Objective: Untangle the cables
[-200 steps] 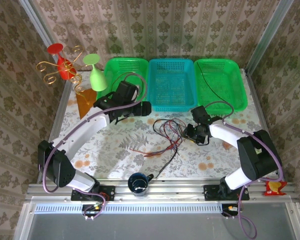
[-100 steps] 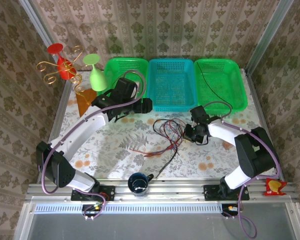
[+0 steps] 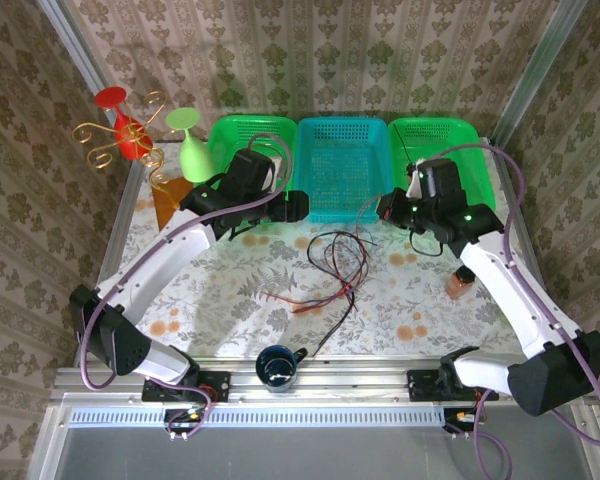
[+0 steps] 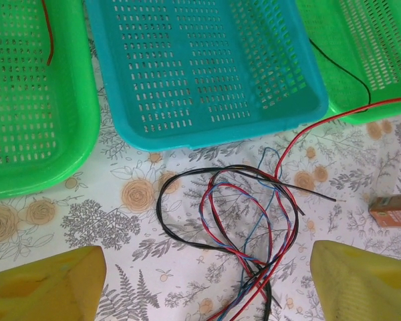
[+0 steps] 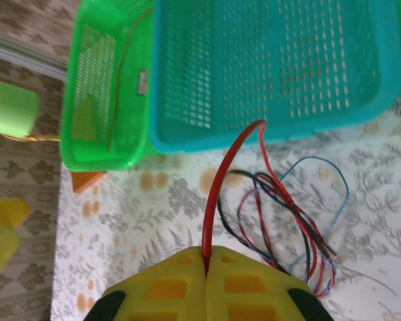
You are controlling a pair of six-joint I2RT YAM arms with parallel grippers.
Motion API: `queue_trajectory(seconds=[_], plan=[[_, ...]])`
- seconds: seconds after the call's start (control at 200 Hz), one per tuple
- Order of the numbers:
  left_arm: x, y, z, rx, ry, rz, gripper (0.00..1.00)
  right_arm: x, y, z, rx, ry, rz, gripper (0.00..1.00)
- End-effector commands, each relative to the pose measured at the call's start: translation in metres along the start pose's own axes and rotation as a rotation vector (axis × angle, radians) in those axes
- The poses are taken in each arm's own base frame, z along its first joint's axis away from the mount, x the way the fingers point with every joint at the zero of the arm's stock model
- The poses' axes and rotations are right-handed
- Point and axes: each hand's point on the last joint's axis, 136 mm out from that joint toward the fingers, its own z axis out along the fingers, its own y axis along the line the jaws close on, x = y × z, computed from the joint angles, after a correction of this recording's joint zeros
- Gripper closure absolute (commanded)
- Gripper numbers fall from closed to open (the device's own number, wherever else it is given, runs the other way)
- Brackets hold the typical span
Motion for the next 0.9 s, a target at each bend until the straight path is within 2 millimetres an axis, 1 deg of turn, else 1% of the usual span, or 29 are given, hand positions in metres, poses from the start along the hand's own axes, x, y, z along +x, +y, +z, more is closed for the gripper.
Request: queue_trajectory(seconds=[0.0, 0.16, 0.29, 0.42, 0.595, 0.705, 0.895], plan=[[-0.011, -0.016, -0.015, 0.047, -0.031, 0.015, 0.2, -0.008, 0.01, -0.018, 0.002, 0.011, -0.028, 1.0], [-0.017, -0.023, -0.026, 0.07, -0.063, 0.054, 0.2, -0.036, 0.044, -0.05, -0.068, -0.072, -0.059, 1.0], [-0.023, -0.033, -0.032, 0.118, -0.113, 0.107, 0.2, -0.056, 0.081, -0.083, -0.185, -0.149, -0.072, 1.0], [-0.026, -0.037, -0.035, 0.14, -0.138, 0.127, 0.21, -0.07, 0.103, -0.111, -0.247, -0.211, -0.084, 1.0], [-0.03, -0.045, -0.035, 0.175, -0.157, 0.156, 0.21, -0.085, 0.122, -0.143, -0.297, -0.289, -0.105, 1.0], [-0.035, -0.06, -0.04, 0.227, -0.193, 0.207, 0.22, -0.09, 0.133, -0.158, -0.329, -0.317, -0.12, 1.0], [-0.055, -0.096, -0.057, 0.326, -0.273, 0.295, 0.23, -0.089, 0.145, -0.165, -0.382, -0.303, -0.139, 1.0]])
